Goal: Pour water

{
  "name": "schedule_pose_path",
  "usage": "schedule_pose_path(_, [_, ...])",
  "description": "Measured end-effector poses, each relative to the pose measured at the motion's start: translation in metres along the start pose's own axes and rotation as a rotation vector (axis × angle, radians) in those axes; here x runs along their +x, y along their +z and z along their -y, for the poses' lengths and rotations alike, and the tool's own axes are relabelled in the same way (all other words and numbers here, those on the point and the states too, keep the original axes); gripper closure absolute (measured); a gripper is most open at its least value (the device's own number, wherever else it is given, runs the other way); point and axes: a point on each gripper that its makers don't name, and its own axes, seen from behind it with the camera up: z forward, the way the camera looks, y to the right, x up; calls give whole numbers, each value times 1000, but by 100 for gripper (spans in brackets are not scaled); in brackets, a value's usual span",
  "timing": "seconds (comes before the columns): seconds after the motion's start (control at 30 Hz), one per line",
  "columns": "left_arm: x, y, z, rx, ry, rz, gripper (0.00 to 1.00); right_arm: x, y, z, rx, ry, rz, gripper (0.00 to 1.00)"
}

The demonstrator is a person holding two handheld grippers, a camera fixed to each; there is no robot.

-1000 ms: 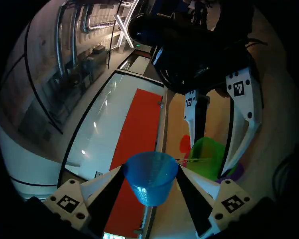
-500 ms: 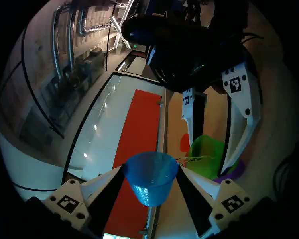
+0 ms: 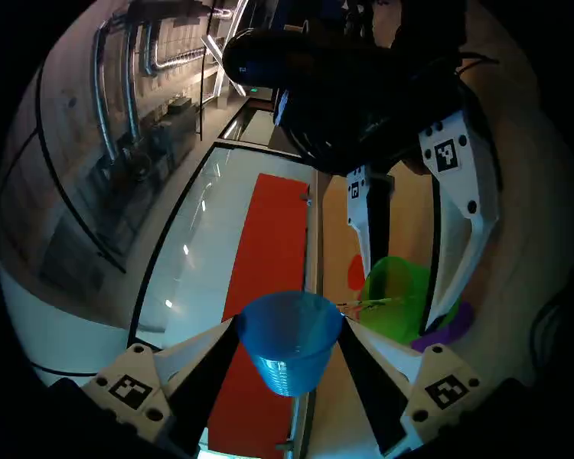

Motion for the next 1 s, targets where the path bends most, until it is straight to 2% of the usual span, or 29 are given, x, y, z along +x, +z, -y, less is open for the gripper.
schedule_pose_path(0.37, [2,5,-1,3,29,-5,12,-1,-1,0,0,-1,-2,9])
schedule_pose_path(0.57, [2,7,1,9,60,-4,12,-1,-1,-1,-1,-1,-3,9])
schedule_pose_path(1.0, [5,6,5,17,92,-6,12,-2,-3,-2,-3,-3,-3,9])
